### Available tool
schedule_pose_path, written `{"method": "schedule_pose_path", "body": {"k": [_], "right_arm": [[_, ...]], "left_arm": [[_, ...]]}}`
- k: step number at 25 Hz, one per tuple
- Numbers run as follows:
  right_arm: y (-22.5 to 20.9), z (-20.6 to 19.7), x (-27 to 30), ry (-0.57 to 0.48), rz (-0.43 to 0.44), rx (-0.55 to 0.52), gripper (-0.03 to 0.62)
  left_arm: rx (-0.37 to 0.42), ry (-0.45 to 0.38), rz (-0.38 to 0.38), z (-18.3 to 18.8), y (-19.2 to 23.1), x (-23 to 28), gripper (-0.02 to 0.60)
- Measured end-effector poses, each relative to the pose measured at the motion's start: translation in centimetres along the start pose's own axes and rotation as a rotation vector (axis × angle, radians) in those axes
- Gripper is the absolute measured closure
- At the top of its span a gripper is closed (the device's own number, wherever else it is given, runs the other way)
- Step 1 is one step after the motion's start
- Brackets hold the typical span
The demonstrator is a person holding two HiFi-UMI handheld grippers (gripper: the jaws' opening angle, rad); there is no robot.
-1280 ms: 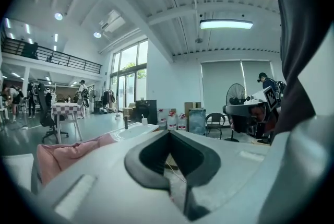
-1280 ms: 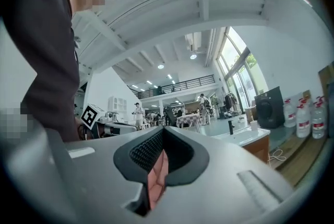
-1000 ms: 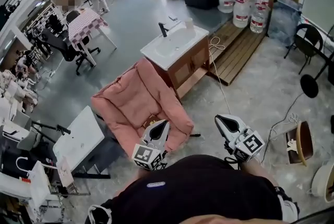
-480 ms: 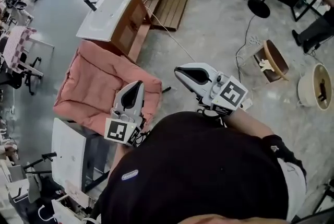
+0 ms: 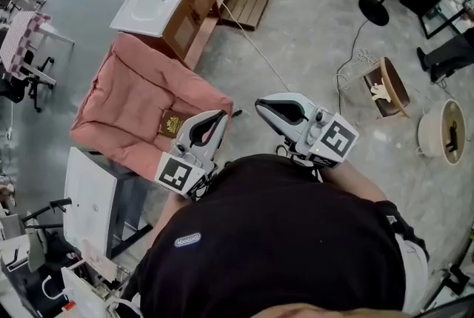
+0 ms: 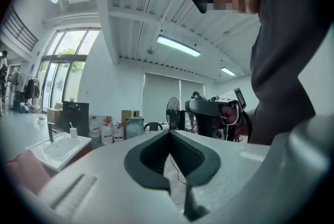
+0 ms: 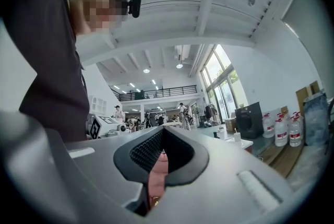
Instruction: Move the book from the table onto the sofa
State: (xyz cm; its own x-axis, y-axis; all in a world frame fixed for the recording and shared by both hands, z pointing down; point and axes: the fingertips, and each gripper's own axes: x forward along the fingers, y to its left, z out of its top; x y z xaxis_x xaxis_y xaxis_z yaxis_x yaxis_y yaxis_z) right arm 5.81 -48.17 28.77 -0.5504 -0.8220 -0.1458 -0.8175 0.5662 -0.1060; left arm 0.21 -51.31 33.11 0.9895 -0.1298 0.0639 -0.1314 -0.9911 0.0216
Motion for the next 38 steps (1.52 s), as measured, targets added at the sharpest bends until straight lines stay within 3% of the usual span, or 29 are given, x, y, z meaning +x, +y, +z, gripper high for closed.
{"method": "schedule_pose_path", "body": {"k": [6, 10, 12, 21, 38], "right_arm": [[-0.6, -1.7, 1.4, 0.041, -0.007, 0.054, 0.563], [-1.0, -1.4, 2.2, 0.004, -0.007, 0.088, 0.565], [-0.7, -1.1, 2.4, -0.013, 0.002, 0.095, 0.565], [0.3, -1.3, 3.7, 0.035, 0.036, -0.009, 0.565], [0.1, -1.8, 2.4, 0.041, -0.014, -0.001, 0.565]], "left_arm": [[-0.003, 0.025, 0.017, -0.7, 1.0, -0.9, 0.578], [0.008, -0.013, 0.018, -0.1, 1.5, -1.8, 0.578], [-0.007, 0.006, 0.027, -0.5, 1.4, -2.2, 0.578], [0.026, 0.011, 0.030, -0.1, 1.8, -2.3, 0.578], [-0.003, 0.030, 0.006, -1.1, 1.2, -1.7, 0.578]]}}
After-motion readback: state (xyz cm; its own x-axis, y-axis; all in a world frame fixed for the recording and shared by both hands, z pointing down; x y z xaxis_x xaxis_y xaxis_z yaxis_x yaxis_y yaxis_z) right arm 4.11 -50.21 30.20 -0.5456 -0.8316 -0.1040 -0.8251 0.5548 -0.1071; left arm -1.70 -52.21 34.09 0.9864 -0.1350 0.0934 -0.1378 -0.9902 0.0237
